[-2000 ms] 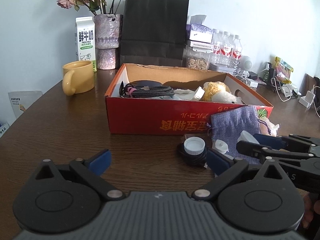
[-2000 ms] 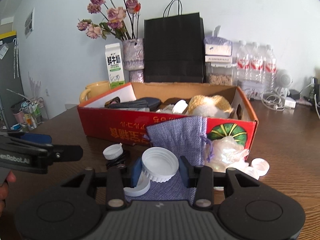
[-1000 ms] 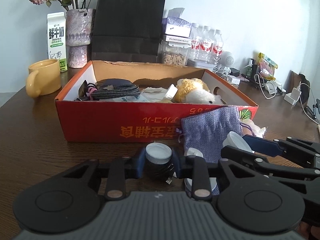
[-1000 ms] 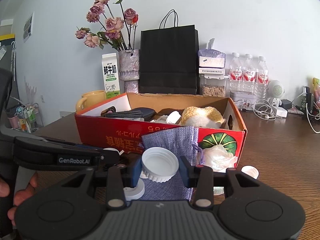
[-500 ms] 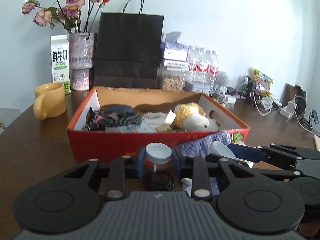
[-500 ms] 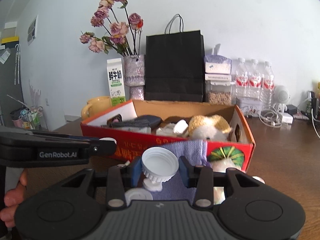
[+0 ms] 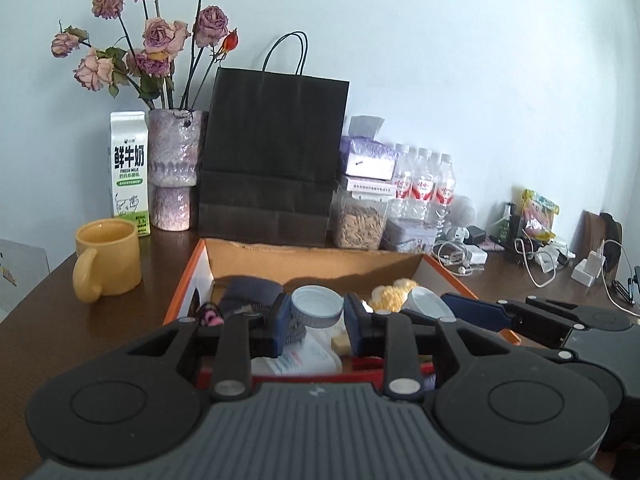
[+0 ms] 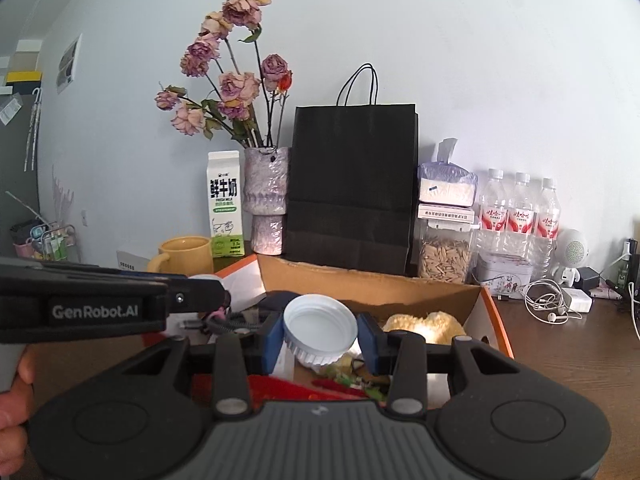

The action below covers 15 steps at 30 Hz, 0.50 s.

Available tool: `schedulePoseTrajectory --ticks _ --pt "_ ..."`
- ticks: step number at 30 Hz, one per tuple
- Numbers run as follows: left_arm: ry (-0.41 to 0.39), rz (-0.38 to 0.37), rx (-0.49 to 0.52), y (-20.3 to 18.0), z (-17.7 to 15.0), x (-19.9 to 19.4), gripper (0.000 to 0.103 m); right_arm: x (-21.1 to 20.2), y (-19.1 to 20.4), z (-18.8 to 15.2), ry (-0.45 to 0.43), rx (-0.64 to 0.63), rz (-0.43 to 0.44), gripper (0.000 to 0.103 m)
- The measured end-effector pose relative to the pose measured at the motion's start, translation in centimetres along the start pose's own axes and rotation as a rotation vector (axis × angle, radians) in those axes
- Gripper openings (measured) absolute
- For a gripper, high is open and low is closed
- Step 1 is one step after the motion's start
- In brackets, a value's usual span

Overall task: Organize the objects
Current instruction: 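Carry the black jar and white cap over the box with both tools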

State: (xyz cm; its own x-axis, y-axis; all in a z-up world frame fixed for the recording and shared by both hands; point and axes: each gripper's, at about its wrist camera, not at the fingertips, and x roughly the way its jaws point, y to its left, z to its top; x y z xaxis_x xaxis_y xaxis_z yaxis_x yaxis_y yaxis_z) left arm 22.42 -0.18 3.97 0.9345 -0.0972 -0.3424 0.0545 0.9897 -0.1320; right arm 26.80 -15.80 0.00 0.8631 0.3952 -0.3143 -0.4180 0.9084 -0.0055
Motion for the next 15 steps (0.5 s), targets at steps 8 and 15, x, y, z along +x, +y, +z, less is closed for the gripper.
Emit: schedulePoseTrajectory --ticks 8,15 --pt "0.01 0.002 -0.006 0.5 1.7 4.3 0.03 4.8 -0.8 1.0 0.053 -0.001 -0.033 0.039" --pt "0.042 -0.011 -0.017 0.7 2.2 7.4 0.03 7.4 -1.7 0.8 0.094 0.016 -0.054 0.039"
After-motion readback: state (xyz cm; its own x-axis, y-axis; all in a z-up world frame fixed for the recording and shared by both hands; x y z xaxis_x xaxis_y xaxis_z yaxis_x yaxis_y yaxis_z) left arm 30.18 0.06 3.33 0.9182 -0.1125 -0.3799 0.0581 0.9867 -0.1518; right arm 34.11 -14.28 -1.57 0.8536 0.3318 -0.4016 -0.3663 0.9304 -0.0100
